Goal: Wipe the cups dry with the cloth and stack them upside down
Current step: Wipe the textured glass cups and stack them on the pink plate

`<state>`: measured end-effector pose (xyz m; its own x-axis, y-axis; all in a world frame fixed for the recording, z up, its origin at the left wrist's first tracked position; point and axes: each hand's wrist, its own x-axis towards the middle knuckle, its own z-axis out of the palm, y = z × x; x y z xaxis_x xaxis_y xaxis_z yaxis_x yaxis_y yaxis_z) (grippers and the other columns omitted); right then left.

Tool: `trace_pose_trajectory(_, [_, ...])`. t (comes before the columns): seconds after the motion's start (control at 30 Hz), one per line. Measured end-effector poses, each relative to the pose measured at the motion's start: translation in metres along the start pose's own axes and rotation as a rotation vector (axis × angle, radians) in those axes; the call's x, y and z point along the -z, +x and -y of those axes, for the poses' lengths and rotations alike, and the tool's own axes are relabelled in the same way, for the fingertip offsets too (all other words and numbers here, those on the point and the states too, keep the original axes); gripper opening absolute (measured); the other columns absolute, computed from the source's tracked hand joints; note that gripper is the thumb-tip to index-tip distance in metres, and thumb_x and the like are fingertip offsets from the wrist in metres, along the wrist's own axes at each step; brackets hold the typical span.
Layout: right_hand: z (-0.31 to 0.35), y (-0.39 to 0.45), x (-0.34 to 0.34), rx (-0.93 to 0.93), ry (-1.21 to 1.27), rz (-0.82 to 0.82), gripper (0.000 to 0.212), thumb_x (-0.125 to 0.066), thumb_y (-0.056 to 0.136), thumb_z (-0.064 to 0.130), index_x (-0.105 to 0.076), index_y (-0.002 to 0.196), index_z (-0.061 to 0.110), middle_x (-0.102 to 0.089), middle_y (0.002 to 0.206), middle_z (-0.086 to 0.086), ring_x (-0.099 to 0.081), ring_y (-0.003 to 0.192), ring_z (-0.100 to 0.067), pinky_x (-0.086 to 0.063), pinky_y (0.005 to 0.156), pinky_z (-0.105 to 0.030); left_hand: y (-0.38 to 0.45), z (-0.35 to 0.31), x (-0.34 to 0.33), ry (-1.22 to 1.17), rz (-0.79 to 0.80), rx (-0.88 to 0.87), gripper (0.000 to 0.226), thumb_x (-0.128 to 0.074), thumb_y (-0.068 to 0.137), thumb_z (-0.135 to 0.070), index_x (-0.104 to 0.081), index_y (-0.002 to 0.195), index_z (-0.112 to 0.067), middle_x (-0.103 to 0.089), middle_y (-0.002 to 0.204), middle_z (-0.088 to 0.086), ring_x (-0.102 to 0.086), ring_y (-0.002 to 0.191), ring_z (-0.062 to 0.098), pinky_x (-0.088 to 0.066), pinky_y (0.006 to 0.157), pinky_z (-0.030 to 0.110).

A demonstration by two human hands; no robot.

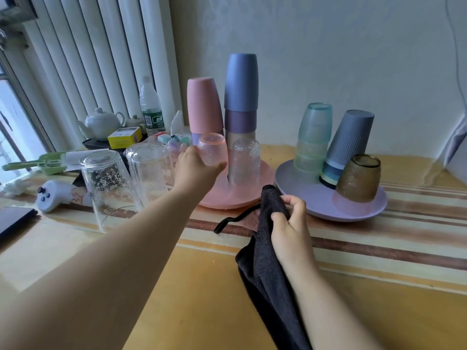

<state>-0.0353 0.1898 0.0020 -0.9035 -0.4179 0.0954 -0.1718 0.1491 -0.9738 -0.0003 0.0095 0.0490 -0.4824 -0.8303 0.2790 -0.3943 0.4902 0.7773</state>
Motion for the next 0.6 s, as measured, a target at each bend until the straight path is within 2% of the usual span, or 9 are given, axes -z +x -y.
trace_pose_trajectory(0.07, [0.000,0.001,0.000,-0.001,0.005,-0.007,0.024,-0.040,0.088,0.006,-0.040,0.101,0.026,-0.057,0.091,0.003,-0.055,0.076,-0.025,-0.042,0.069,-0.036,0.000,0.004,-0.005,-0.029,0.008,0.043,0.060,-0.075,0.080,-0.036,-0.049,0.127,-0.007,-0.057,0.124,0.012,-0.053,0.115,0.031,-0.042,0.088,0.034])
trace_pose_trajectory(0.13, [0.000,0.001,0.000,0.000,0.007,-0.010,0.024,-0.041,0.088,0.005,-0.041,0.101,0.026,-0.055,0.088,0.006,-0.054,0.074,-0.022,-0.040,0.067,-0.033,-0.003,0.007,-0.010,-0.038,0.025,0.074,0.068,-0.074,0.082,-0.034,-0.041,0.136,-0.008,-0.054,0.132,0.011,-0.050,0.122,0.029,-0.037,0.087,0.030])
trace_pose_trajectory(0.23, [-0.001,0.001,0.000,-0.002,0.016,-0.015,0.025,-0.041,0.088,0.004,-0.040,0.100,0.026,-0.054,0.086,0.008,-0.052,0.072,-0.020,-0.037,0.066,-0.031,-0.008,0.009,-0.013,-0.044,0.033,0.088,0.072,-0.073,0.083,-0.032,-0.038,0.141,-0.009,-0.051,0.137,0.010,-0.047,0.126,0.027,-0.037,0.091,0.030])
trace_pose_trajectory(0.3, [-0.001,0.001,0.000,-0.011,0.022,-0.019,0.025,-0.041,0.088,0.005,-0.041,0.100,0.026,-0.054,0.084,0.008,-0.052,0.070,-0.020,-0.037,0.064,-0.031,-0.014,0.009,-0.014,-0.035,0.013,0.065,0.075,-0.073,0.083,-0.032,-0.036,0.143,-0.009,-0.044,0.142,0.010,-0.042,0.131,0.026,-0.035,0.099,0.032])
trace_pose_trajectory(0.37, [0.000,0.000,0.001,-0.010,0.024,-0.034,0.025,-0.041,0.088,0.005,-0.041,0.101,0.026,-0.054,0.084,0.008,-0.052,0.069,-0.016,-0.037,0.060,-0.030,-0.027,0.009,-0.016,-0.011,-0.082,-0.033,0.072,-0.074,0.082,-0.030,-0.037,0.141,-0.010,-0.037,0.144,0.012,-0.036,0.134,0.027,-0.032,0.104,0.035])
trace_pose_trajectory(0.43, [0.002,0.001,0.006,0.000,0.030,-0.087,0.025,-0.041,0.089,0.005,-0.042,0.102,0.026,-0.052,0.086,0.014,-0.052,0.071,-0.011,-0.038,0.058,-0.023,-0.041,0.008,-0.022,0.022,-0.187,-0.226,0.059,-0.072,0.082,-0.021,-0.044,0.132,-0.006,-0.040,0.135,0.015,-0.038,0.128,0.032,-0.033,0.105,0.041])
trace_pose_trajectory(0.47, [0.002,0.002,0.010,0.002,0.041,-0.138,0.026,-0.041,0.089,0.004,-0.043,0.101,0.026,-0.052,0.086,0.017,-0.052,0.074,-0.012,-0.037,0.058,-0.022,-0.047,0.005,-0.027,0.023,-0.185,-0.319,0.051,-0.071,0.082,-0.015,-0.048,0.126,-0.005,-0.045,0.127,0.015,-0.044,0.120,0.033,-0.037,0.101,0.042])
trace_pose_trajectory(0.53, [0.002,0.009,0.022,-0.002,0.087,-0.285,0.028,-0.041,0.087,0.000,-0.046,0.100,0.024,-0.054,0.087,0.016,-0.053,0.082,-0.018,-0.034,0.061,-0.026,-0.056,-0.007,-0.037,-0.034,-0.041,-0.399,0.033,-0.066,0.082,-0.007,-0.055,0.113,-0.006,-0.054,0.108,0.007,-0.053,0.099,0.025,-0.045,0.090,0.039])
trace_pose_trajectory(0.6, [-0.002,0.017,0.037,-0.031,0.146,-0.452,0.031,-0.041,0.085,-0.004,-0.053,0.104,0.018,-0.059,0.095,0.006,-0.053,0.092,-0.018,-0.032,0.067,-0.016,-0.062,-0.025,-0.050,-0.079,0.141,-0.408,0.019,-0.062,0.084,-0.005,-0.059,0.102,-0.008,-0.060,0.094,0.001,-0.057,0.087,0.020,-0.048,0.084,0.036])
